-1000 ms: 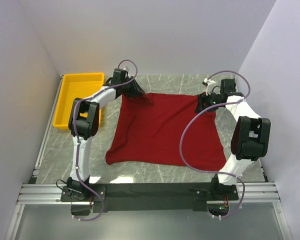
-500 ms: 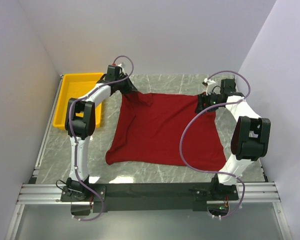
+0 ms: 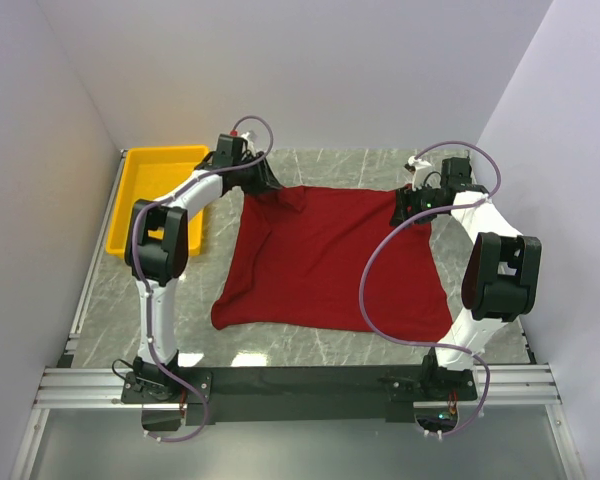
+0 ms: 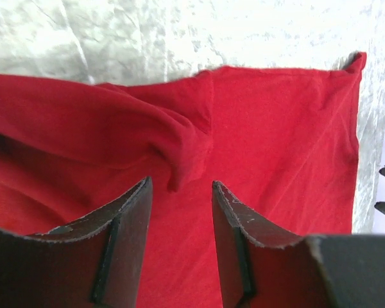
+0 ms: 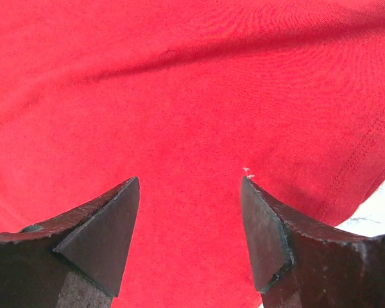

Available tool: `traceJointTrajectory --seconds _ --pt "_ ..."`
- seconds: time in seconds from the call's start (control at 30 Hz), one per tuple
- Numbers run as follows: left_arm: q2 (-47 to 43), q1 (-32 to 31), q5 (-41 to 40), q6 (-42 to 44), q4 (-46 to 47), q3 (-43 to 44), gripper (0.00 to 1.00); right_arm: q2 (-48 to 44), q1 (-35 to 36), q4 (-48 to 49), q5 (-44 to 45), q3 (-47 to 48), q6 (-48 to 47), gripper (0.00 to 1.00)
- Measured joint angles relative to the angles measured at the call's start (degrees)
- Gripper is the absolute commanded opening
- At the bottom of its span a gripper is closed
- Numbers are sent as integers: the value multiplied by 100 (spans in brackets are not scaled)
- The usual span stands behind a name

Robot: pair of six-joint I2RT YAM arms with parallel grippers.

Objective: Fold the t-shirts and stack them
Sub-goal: Flatten the tshirt out

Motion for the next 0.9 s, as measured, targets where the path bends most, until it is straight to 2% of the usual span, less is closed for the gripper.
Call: traceJointTrajectory --seconds 0.33,0.47,0.6,0.63,0.9 --pt "315 -363 -227 -505 -4 153 45 0 0 -2 -2 0 0 71" --pt "461 -409 -407 -605 -140 240 32 -2 -2 -2 -13 0 0 71" --pt "527 -391 -479 -750 -238 398 3 -2 -11 -2 -57 0 4 71" --pt "544 -385 -476 -804 -223 446 1 -2 -11 0 -70 0 4 71" --pt "577 -225 -328 -1445 354 544 0 -26 -39 0 -101 0 2 71"
